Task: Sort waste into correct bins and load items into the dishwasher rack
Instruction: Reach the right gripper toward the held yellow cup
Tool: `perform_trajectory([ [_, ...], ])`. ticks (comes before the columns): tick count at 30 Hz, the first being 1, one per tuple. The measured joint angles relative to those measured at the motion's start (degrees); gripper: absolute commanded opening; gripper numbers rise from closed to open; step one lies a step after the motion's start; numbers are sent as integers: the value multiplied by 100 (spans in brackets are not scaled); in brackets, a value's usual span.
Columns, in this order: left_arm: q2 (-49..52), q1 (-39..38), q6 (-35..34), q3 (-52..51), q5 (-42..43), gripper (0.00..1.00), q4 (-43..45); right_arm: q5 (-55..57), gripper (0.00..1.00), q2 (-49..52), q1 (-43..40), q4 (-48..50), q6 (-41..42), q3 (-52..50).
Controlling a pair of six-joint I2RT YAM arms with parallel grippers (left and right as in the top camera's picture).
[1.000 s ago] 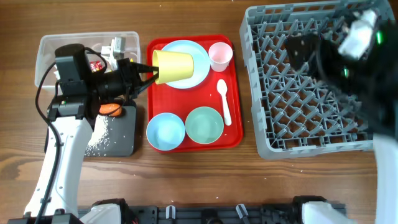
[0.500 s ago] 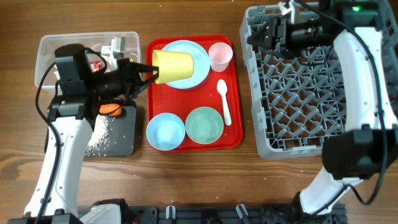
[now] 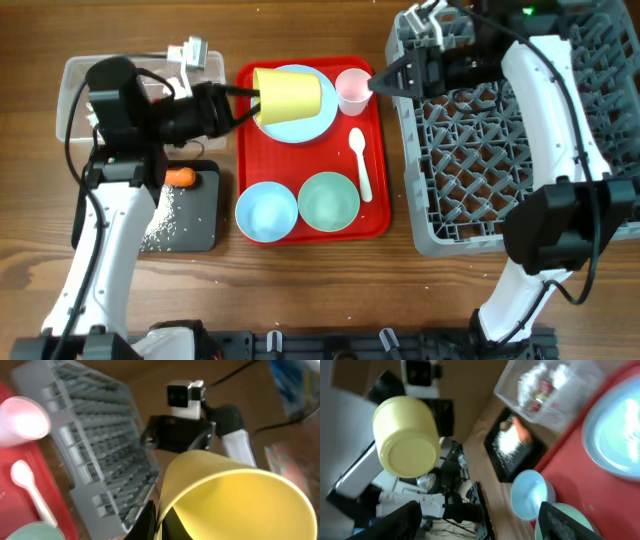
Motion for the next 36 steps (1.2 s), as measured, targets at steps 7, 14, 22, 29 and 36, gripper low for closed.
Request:
perform_trajectory([
  [7, 348, 0, -1399, 4, 514, 4, 1388, -719, 77, 0, 450, -2, -1156, 0],
  [14, 640, 0, -1773, 4, 527, 4, 1473, -1268, 80, 0, 601, 249, -1755, 0],
  [22, 887, 0, -1840, 4, 461, 4, 1711, -1388, 100, 0, 931, 686, -1971, 0],
  [29, 890, 28, -2026, 4, 466, 4, 2039, -1386, 100, 0, 1021, 1064, -1978, 0],
  [36, 894, 0, -2907, 4, 789, 4, 3248, -1377, 100, 0, 1128, 1318, -1976, 0],
])
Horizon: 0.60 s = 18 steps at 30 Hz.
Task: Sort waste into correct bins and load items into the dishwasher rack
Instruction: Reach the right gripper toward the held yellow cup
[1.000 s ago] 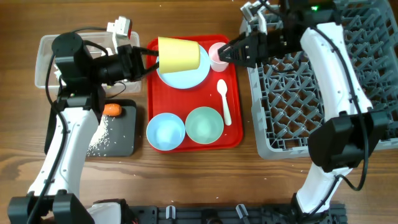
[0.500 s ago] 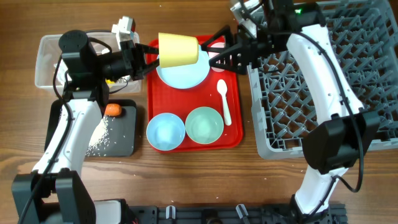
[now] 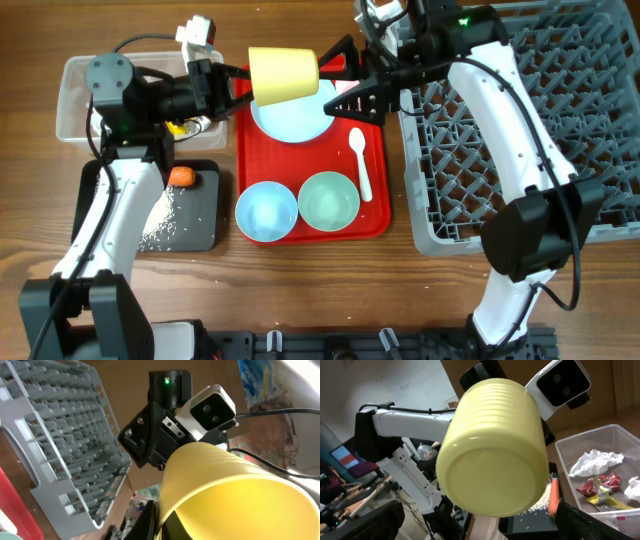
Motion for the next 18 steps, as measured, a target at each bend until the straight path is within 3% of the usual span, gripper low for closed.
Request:
perform_trajectory([
  [9, 0, 0, -219, 0, 151, 4, 0, 9, 100, 0, 7, 243, 4, 0],
  [18, 0, 0, -258, 0, 201, 4, 0, -13, 99, 0, 138, 1672, 820, -2],
])
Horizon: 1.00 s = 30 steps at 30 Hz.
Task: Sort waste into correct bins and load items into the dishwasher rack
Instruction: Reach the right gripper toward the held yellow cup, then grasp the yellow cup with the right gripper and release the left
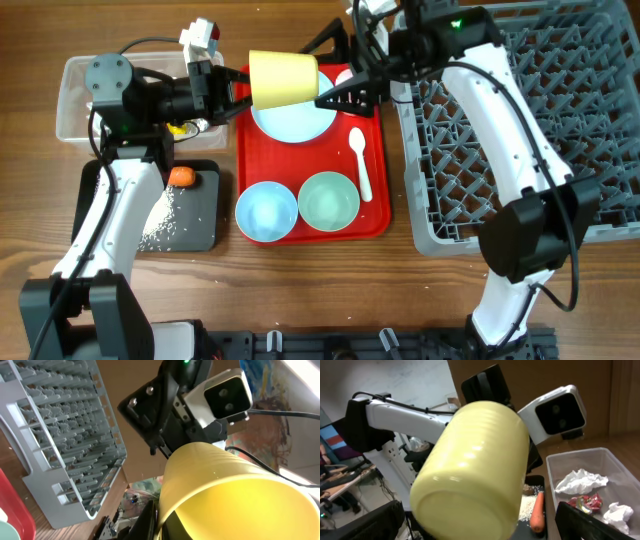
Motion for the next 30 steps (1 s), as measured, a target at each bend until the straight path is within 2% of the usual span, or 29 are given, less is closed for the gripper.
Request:
perform_trajectory([
  [3, 0, 0, 0, 0, 13, 4, 2, 0, 99, 0, 31, 190, 330, 0],
  [10, 0, 0, 4, 0, 13, 4, 0, 0, 97, 0, 157, 367, 509, 2],
  [14, 0, 0, 24, 0, 17, 4, -107, 0, 87, 0, 286, 481, 542, 0],
  [20, 0, 0, 24, 0, 31, 4, -133, 0, 76, 0, 293, 645, 568, 2],
  [27, 0, 2, 24, 0, 39, 4, -133, 2, 65, 0, 273, 1250, 1176, 2],
  [30, 0, 2, 46, 0, 76, 4, -133, 4, 66, 0, 232, 1364, 1416, 0],
])
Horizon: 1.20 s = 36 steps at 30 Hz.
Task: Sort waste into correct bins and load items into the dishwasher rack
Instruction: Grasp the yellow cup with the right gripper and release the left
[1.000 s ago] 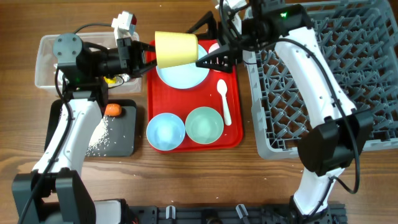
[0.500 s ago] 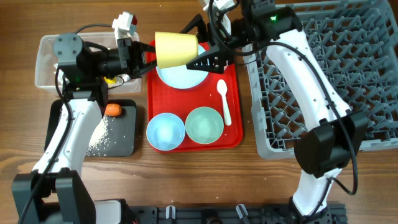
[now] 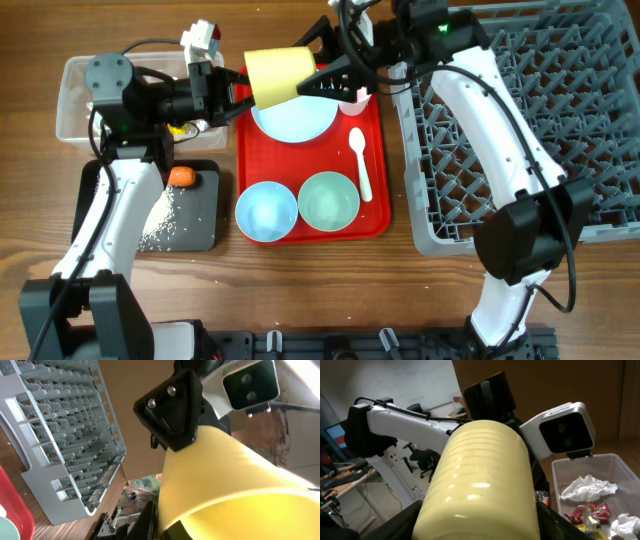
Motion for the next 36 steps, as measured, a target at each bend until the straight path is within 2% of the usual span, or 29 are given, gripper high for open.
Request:
perform_trajectory([
  [5, 0, -2, 2, 0, 15, 4, -2, -4, 81, 0, 9, 7, 155, 0],
  [11, 0, -2, 2, 0, -2, 4, -2, -4, 83, 0, 87, 28, 282, 0],
  [16, 0, -2, 7, 0, 22, 4, 0, -2, 67, 0, 175, 179, 337, 0],
  [19, 0, 4, 70, 0, 129, 4, 4, 31, 47, 0, 127, 227, 407, 0],
  [20, 0, 9, 87, -2, 142, 4, 2, 44, 43, 0, 92, 240, 437, 2],
  [26, 0, 4, 85, -4, 153, 7, -4, 42, 41, 0, 92, 262, 474, 2],
  [30, 0, 4, 83, -4, 149, 10, -2, 39, 25, 0, 98, 260, 474, 2],
  [32, 0, 4, 85, -4, 149, 12, -2, 42, 25, 0, 101, 260, 474, 2],
  [36, 0, 22, 85, -4, 127, 22, 2, 39, 19, 0, 120, 269, 533, 2],
])
